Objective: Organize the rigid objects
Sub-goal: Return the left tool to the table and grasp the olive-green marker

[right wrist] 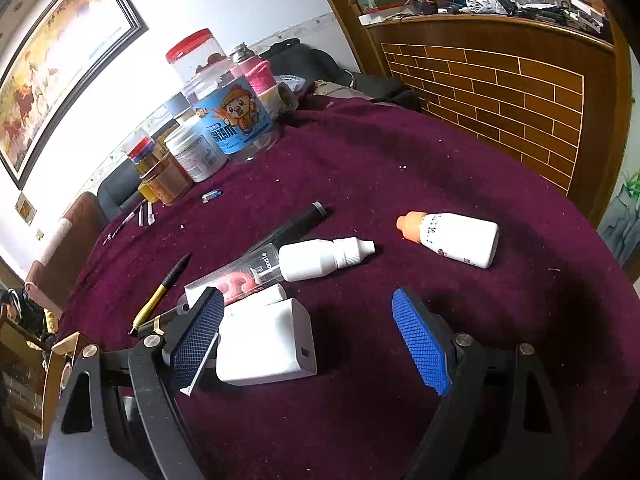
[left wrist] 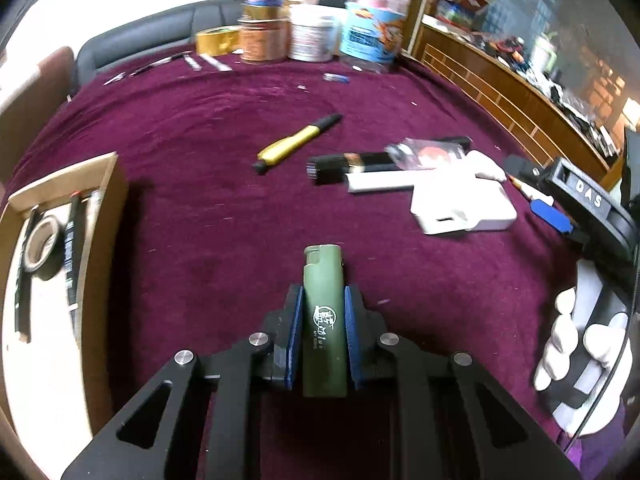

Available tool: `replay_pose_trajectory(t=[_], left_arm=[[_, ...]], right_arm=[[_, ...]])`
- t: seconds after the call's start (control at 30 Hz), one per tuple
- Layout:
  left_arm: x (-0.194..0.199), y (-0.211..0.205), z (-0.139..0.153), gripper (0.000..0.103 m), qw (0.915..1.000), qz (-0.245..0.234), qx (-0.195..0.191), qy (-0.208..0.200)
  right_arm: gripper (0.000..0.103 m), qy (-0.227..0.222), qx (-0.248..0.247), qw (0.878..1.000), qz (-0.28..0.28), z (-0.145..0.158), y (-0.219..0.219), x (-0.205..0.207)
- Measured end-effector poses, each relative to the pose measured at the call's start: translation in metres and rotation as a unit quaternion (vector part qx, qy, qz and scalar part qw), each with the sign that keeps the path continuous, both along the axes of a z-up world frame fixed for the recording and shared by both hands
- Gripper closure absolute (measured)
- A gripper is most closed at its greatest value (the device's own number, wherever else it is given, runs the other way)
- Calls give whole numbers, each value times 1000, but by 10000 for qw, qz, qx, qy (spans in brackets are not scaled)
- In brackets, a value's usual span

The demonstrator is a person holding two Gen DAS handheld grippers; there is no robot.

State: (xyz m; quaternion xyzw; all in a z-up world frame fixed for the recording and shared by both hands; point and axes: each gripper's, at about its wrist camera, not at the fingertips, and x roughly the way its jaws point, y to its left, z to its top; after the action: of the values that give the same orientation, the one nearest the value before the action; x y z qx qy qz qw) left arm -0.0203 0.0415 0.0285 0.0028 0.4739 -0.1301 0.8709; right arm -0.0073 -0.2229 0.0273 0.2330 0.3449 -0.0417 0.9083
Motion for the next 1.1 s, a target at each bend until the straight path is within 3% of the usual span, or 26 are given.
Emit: replay_pose_trajectory(t=[0.13,0.27,0.37,0.57,0.7,0.8,0.97,1.1], left_arm=[[9,9,-15,86,9995,105,-178,238],[7,6,-16,85,9997,76,-225,57],[4,19,-12,87,9976,21,-661,208],[-26,59,27,89,9909,21,-1340,-152],[-40,91,44,91,9828,71,-1813,-352],[-44,110,49,92,9750,118,-2171,-454],[-52,121,49,92,9731,59,-2259,-452],[-55,113,40,86,9798,-81,-1976,-297]], right_arm=[[17,75,-71,9999,-9,-2,2,2],[17,156,-118,9998,-4,-5,3,4],[17,226,-76,9997,-17,-7,2,5],[17,296,-58,9995,4,-6,2,2],[17,161,344,9977,562,8,24,-20],[17,215,275,9953,903,14,49,-24],[18,584,493,9922,987,1,68,-4],[26,768,889,9891,890,-9,67,9]])
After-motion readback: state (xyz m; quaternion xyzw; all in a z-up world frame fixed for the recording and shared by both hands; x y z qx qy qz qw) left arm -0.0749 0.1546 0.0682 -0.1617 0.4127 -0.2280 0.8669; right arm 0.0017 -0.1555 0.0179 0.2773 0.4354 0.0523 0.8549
